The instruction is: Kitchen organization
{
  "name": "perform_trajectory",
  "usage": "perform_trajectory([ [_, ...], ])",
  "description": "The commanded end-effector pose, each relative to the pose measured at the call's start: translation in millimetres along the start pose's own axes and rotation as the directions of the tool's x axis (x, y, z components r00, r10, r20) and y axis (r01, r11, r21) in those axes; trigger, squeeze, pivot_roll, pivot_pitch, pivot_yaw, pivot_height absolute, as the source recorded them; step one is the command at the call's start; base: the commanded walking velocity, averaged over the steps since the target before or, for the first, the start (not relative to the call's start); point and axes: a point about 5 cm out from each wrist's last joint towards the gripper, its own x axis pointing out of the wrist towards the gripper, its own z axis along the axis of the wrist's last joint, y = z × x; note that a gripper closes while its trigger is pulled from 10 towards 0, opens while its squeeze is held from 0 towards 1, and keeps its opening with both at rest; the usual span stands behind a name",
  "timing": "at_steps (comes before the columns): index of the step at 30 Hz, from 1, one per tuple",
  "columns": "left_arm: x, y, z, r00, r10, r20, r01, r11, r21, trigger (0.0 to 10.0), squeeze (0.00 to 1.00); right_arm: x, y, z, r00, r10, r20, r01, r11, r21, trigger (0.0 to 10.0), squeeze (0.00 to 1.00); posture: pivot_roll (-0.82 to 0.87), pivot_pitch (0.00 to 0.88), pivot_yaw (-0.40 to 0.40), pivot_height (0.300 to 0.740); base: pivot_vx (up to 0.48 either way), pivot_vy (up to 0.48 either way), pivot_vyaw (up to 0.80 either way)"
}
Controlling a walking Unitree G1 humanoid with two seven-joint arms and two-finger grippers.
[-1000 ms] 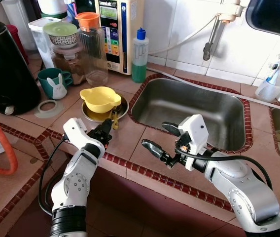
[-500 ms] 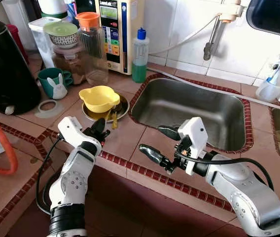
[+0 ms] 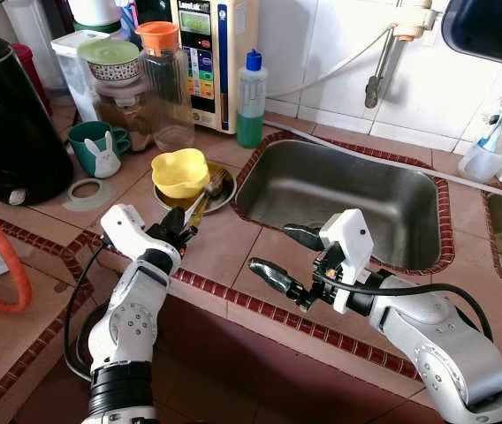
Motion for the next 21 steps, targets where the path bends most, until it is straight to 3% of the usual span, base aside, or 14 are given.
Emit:
perform_trajectory([
  [1, 3.5, -18.1, 8.8, 0.998, -0.050, 0.026, 0.050, 0.999, 0.006, 0.0, 0.00, -0.3, 0.7, 2.4, 1.000, 0.006, 0.000, -0.006, 1.000, -0.012, 10.0, 0.00, 0.10, 0.000, 0.017, 0.740, 0.000, 0.000, 0.00],
  [9, 2.6, -26.8, 7.5, 0.999, -0.049, 0.003, 0.049, 0.998, -0.036, 0.0, 0.00, 0.3, -0.7, 3.1, 1.000, 0.003, 0.001, -0.003, 1.000, -0.017, 10.0, 0.00, 0.10, 0.000, 0.016, 0.740, 0.000, 0.000, 0.00],
  [21, -1.1, -33.2, -7.1, 0.993, -0.076, -0.091, 0.074, 0.997, -0.029, 0.0, 0.00, 0.5, -5.8, 4.5, 0.999, -0.035, 0.005, 0.035, 0.999, -0.029, 10.0, 0.00, 0.10, 0.000, 0.014, 0.740, 0.000, 0.000, 0.00],
])
